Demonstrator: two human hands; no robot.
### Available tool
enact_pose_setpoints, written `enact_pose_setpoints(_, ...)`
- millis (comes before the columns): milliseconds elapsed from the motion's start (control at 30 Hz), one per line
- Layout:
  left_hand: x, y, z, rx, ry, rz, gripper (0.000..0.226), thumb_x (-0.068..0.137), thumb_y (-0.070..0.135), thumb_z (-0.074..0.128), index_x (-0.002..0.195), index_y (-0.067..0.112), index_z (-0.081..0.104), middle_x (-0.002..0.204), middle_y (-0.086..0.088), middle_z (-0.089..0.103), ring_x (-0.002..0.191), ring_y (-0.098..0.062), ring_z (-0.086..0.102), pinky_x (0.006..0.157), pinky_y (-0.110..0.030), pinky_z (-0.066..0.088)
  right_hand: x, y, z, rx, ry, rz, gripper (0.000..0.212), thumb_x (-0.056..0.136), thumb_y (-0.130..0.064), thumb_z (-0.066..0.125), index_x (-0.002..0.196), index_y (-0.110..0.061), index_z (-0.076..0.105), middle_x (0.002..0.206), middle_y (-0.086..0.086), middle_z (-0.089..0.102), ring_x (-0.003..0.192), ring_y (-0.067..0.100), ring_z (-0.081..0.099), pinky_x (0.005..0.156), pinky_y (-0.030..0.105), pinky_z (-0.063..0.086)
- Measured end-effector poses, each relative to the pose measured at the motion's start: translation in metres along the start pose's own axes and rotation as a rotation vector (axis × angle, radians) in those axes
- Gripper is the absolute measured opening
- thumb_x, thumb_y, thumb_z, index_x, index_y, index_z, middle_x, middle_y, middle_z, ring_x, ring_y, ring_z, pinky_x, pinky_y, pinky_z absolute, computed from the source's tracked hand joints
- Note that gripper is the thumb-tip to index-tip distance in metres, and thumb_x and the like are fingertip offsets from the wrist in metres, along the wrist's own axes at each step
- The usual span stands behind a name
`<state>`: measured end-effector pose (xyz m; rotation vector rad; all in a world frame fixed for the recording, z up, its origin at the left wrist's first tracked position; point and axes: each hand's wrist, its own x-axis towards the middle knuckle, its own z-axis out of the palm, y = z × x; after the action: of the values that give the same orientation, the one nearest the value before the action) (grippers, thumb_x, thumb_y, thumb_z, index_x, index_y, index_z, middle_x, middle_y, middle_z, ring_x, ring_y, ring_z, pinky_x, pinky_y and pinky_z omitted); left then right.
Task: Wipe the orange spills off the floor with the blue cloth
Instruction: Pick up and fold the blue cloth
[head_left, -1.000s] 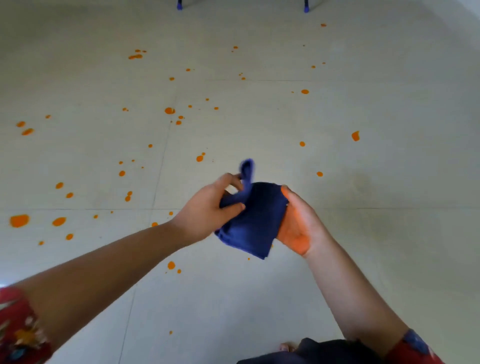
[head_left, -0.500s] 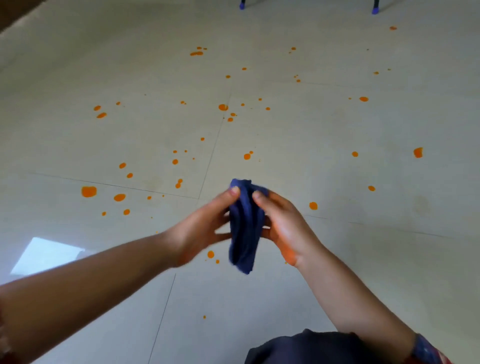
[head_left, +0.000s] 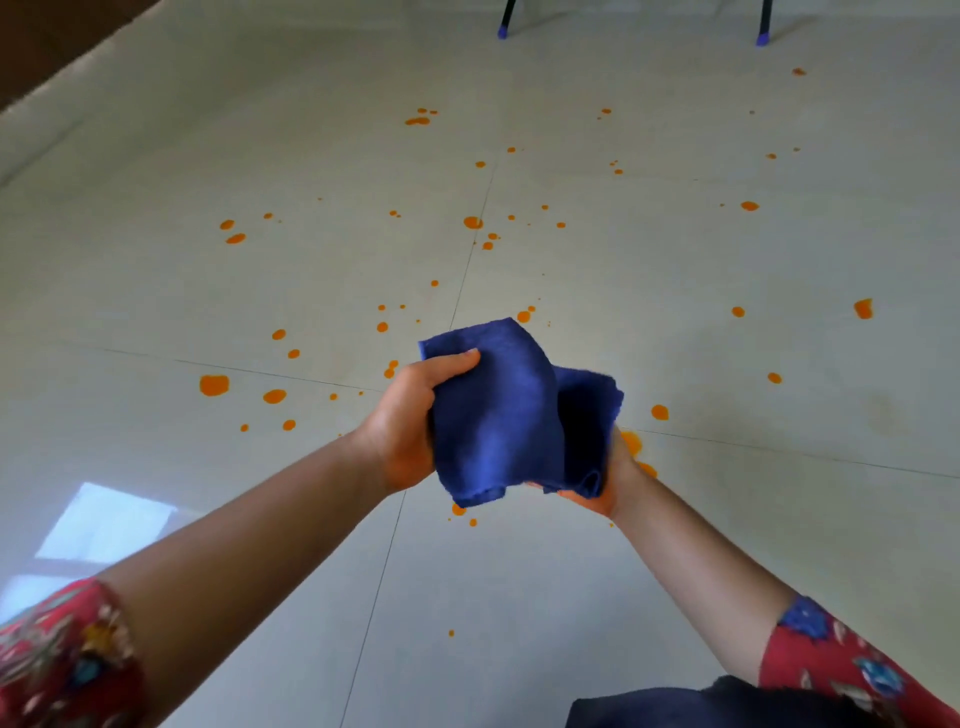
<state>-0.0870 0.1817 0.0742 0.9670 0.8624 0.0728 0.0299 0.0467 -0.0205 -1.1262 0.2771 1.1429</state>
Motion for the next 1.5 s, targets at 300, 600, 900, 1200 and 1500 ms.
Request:
enact_pose_setpoints(300, 0.01, 0.01, -0.034, -0.014, -0.036, 0.091, 0.019, 0.093, 0.024, 0.051, 0.094, 0.012, 0.066, 0.078, -0.009, 0.07, 0.068, -0.023, 0.071, 0.059, -0.029, 0.055, 0.011, -0.024, -0.045, 0.234, -0.118, -0.07, 0.076, 0.079, -0.081, 0.04, 0.117, -0.022, 0.067, 0.131, 0.005, 0.062, 0.121, 0.028, 0.059, 0.098, 0.047, 0.047)
enact_pose_setpoints(600, 0.019, 0.018, -0.065, 0.064, -0.046, 0.012, 0.022, 0.093, 0.029, 0.053, 0.098, 0.01, 0.064, 0.076, -0.01, 0.07, 0.071, -0.024, 0.069, 0.063, -0.032, 0.054, 0.02, -0.017, -0.024, -0.499, 0.048, 0.06, 0.034, 0.09, -0.025, 0.064, 0.122, -0.012, 0.064, 0.113, 0.008, 0.07, 0.106, 0.027, 0.065, 0.099, 0.044, 0.048)
enact_pose_setpoints(900, 0.064, -0.002, -0.112, 0.069, 0.223, -0.165, 0.036, 0.092, 0.032, 0.059, 0.12, 0.009, 0.059, 0.11, -0.014, 0.068, 0.099, -0.03, 0.063, 0.075, -0.038, 0.05, 0.044, -0.037, 0.013, -0.73, 0.239, -0.159, 0.024, 0.097, -0.03, 0.057, 0.116, -0.017, 0.063, 0.111, 0.006, 0.07, 0.101, 0.025, 0.066, 0.089, 0.039, 0.053)
enact_pose_setpoints(1200, 0.078, -0.023, -0.067, -0.139, -0.08, -0.175, 0.05, 0.102, 0.04, 0.033, 0.136, 0.008, 0.048, 0.13, -0.012, 0.059, 0.123, -0.033, 0.055, 0.098, -0.042, 0.045, 0.02, -0.015, 0.077, -0.8, -0.108, -0.318, 0.023, 0.098, -0.014, 0.054, 0.121, -0.013, 0.056, 0.11, 0.009, 0.067, 0.09, 0.016, 0.067, 0.07, 0.024, 0.057)
enact_pose_setpoints(1500, 0.062, -0.017, -0.051, -0.147, 0.039, -0.106, 0.032, 0.089, 0.024, 0.063, 0.117, 0.009, 0.062, 0.099, -0.01, 0.071, 0.083, -0.027, 0.07, 0.064, -0.035, 0.056, 0.018, -0.024, 0.008, -0.55, 0.048, -0.409, 0.024, 0.1, -0.026, 0.048, 0.118, -0.024, 0.063, 0.113, 0.003, 0.072, 0.095, 0.014, 0.068, 0.083, 0.027, 0.05)
